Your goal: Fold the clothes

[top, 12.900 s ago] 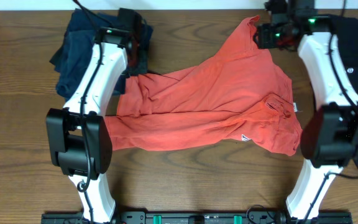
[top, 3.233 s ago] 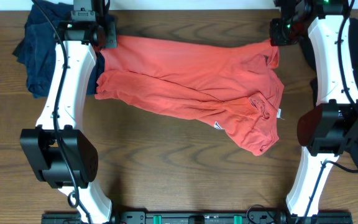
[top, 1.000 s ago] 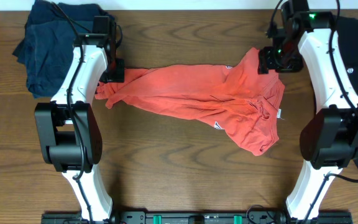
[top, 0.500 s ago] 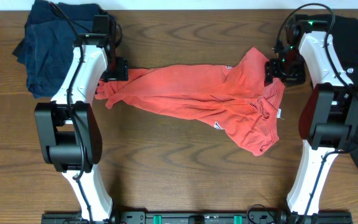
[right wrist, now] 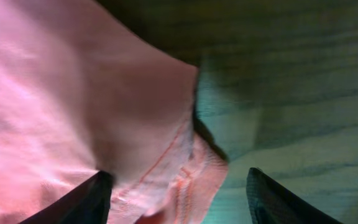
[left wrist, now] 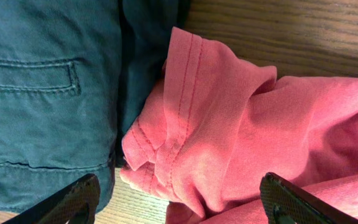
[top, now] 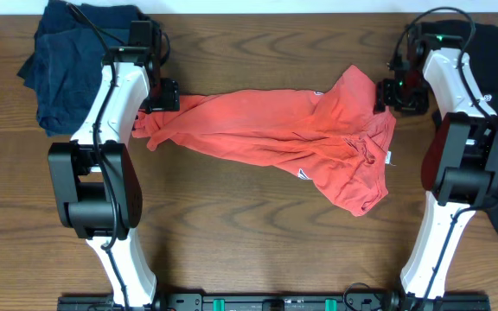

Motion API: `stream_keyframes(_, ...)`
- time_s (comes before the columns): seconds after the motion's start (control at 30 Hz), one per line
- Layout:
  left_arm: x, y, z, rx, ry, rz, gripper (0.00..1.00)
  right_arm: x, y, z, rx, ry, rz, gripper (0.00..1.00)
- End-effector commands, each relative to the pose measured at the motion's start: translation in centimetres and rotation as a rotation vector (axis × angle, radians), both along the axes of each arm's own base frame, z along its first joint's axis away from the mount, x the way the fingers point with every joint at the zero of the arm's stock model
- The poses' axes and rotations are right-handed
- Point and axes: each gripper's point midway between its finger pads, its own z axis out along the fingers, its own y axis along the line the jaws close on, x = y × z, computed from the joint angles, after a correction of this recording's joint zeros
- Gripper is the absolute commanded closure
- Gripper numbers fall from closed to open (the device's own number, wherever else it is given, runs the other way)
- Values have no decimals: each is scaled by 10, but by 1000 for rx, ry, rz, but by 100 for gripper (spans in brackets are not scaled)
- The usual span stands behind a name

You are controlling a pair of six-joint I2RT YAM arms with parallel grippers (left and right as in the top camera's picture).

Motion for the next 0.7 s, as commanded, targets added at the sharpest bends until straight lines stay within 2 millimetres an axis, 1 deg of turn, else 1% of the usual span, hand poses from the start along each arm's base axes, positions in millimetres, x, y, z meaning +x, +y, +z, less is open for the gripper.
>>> stream_keyframes(0.0,3,3,18,3,-41,15,16,-10,0,-23,40,39,-13,33)
stream_keyframes(0.13,2,3,17,4,-36,15,16,-11,11,-34,102,24,0,35)
stream_keyframes(0.23,1,3,17,4,-30,15,16,-11,22,-40,164,9,2,41)
stream_keyframes(0.27,0,3,17,4,-28,15,16,-11,25,-42,178,5,2,47)
stream_keyframes(0.33,-1,3,16,4,-22,15,16,-11,27,-47,191,-1,-3,61)
stream_keyframes(0.37,-2,3,16,5,-19,15,16,-11,27,-49,190,-3,-14,70)
stream_keyframes(0.4,-3,3,16,5,-16,15,16,-10,26,-50,190,-8,-20,83)
stream_keyframes(0.47,-3,3,16,4,-14,15,16,-4,23,-50,186,-34,-23,97)
stream_keyframes(0.5,-3,3,16,5,-14,15,16,2,19,-50,178,-59,-26,99)
stream_keyframes(0.6,-3,3,16,4,-13,15,16,20,6,-47,159,-141,-12,99)
stream_keyframes(0.67,-4,3,15,4,-9,16,16,35,-7,-44,145,-212,-7,99)
